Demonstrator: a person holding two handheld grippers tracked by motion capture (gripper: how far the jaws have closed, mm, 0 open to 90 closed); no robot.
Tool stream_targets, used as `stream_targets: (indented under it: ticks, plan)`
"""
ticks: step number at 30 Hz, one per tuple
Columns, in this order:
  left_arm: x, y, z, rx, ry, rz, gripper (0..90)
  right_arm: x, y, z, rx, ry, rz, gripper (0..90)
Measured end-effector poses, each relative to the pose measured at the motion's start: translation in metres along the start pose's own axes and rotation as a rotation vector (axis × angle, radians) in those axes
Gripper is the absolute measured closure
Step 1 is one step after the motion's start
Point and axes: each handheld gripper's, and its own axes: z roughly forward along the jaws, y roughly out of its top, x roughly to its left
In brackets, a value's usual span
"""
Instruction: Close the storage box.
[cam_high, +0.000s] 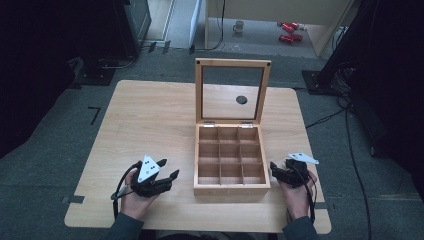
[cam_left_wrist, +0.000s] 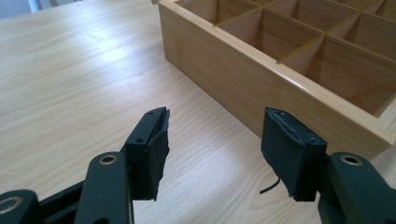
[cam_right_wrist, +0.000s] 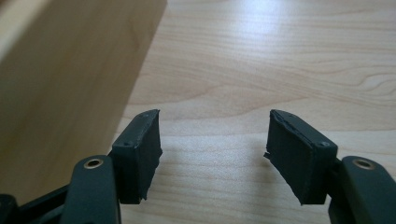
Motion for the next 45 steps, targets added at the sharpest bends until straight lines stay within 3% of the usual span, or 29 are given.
stream_targets:
  ticks: [4, 7, 14, 24, 30, 35, 45]
  plan:
    - [0.004, 0.007, -0.002, -0.01, 0.011, 0.001, 41.6, 0.003, 0.006, -0.014, -0.019, 0.008, -0.041, 35.2]
    - [0.007, 0.012, -0.003, -0.016, 0.002, -0.014, 40.9, 0.004, 0.011, -0.023, -0.024, 0.016, -0.049, 35.1]
    - [0.011, 0.022, -0.003, -0.015, -0.008, -0.004, 43.1, 0.009, 0.023, -0.035, -0.036, 0.018, -0.075, 34.6]
    - [0.019, 0.031, -0.003, -0.028, 0.003, -0.006, 43.9, 0.015, 0.036, -0.041, -0.037, 0.009, -0.108, 31.4]
    - [0.021, 0.035, -0.001, -0.02, 0.0, 0.014, 44.7, 0.018, 0.045, -0.044, -0.049, 0.024, -0.131, 31.1]
    - [0.024, 0.04, 0.001, -0.037, -0.011, -0.012, 44.6, 0.02, 0.05, -0.047, -0.059, 0.049, -0.168, 30.2]
    - [0.03, 0.057, 0.003, -0.056, -0.005, -0.01, 46.6, 0.018, 0.068, -0.047, -0.068, 0.063, -0.158, 30.3]
